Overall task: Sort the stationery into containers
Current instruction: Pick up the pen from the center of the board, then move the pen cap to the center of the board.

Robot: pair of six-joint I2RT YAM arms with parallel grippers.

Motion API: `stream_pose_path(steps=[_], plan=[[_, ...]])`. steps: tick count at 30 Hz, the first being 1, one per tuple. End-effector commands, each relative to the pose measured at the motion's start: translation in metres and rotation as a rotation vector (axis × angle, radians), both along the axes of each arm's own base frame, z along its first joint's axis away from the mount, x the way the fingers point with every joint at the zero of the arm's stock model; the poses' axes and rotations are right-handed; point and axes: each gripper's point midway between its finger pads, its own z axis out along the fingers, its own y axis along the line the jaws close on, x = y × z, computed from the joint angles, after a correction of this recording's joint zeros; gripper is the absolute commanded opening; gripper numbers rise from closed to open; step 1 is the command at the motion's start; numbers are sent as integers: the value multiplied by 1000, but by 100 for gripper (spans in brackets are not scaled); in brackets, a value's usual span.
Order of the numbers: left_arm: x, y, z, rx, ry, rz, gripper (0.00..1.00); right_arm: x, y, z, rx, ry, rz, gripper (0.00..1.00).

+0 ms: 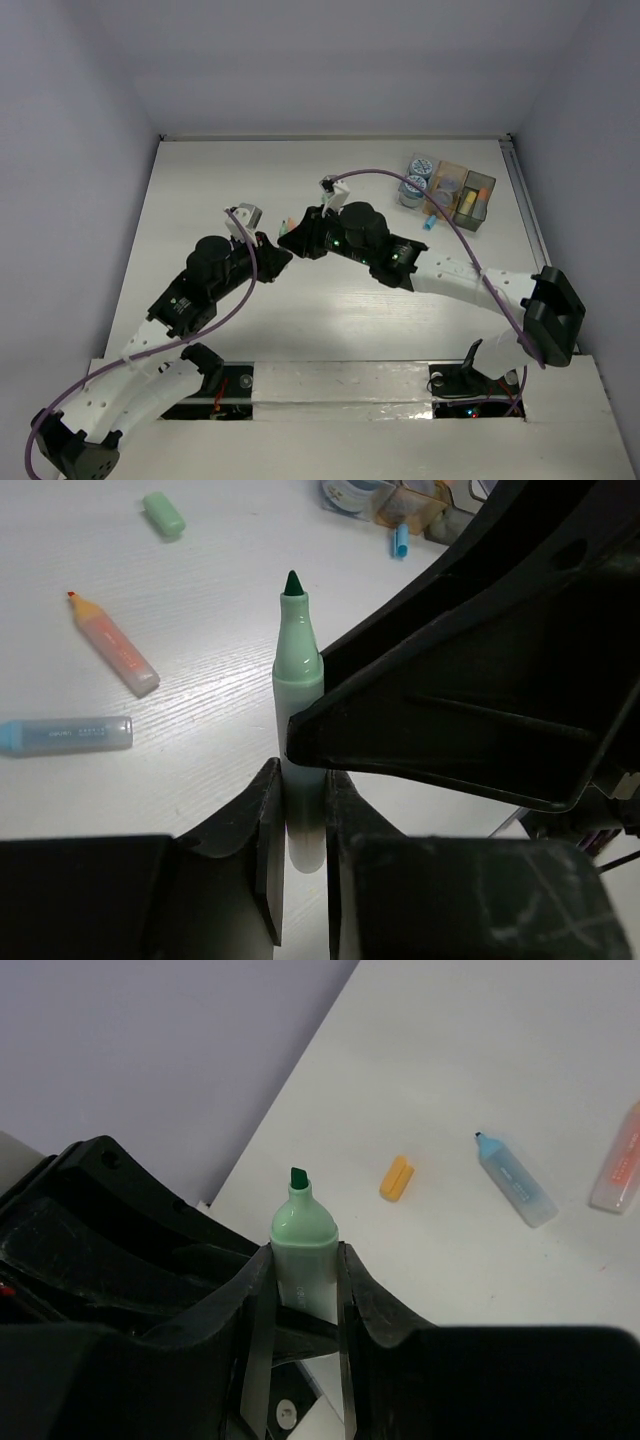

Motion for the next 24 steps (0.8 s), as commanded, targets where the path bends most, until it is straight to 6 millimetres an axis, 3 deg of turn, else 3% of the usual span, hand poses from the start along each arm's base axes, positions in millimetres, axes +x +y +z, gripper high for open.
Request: stream_pose_path(steps=[1,3,5,6,7,10,13,14,15,18,19,20,21,22,24], plan=[[6,-1,16,-13,-51,0,1,-10,4,35,112,-46,35,12],[5,-3,16,-12,-50,-11,0,-10,2,35,108,-51,32,12],[5,-3,18,-13,-56,-15,0,-10,0,37,99,-62,30,21],[3,-4,18,-14,-60,-25,0,-10,-3,40,95,-72,23,27],[3,-5,19,-15,-61,-31,0,-9,-5,42,83,-94,19,41],[1,-5,25,-10,-85,-49,0,4,-26,48,55,-115,-22,57],[6,2,33,19,-115,-15,0,27,-61,48,52,-121,-63,58],[7,5,36,25,-124,0,0,31,-69,39,32,-109,-64,58],[11,9,38,33,-136,32,0,50,-85,33,9,-104,-114,57],[14,16,51,14,-179,65,0,77,-104,11,-88,-80,-158,52],[16,18,51,12,-183,73,0,98,-112,-13,-159,-55,-191,50],[16,20,52,10,-189,76,0,104,-117,-31,-225,-15,-195,50],[17,20,51,8,-188,70,0,116,-115,-24,-245,-35,-199,50],[20,24,49,11,-186,81,0,132,-115,-56,-339,-7,-198,50],[20,23,47,11,-180,58,0,154,-126,-84,-480,34,-246,51]])
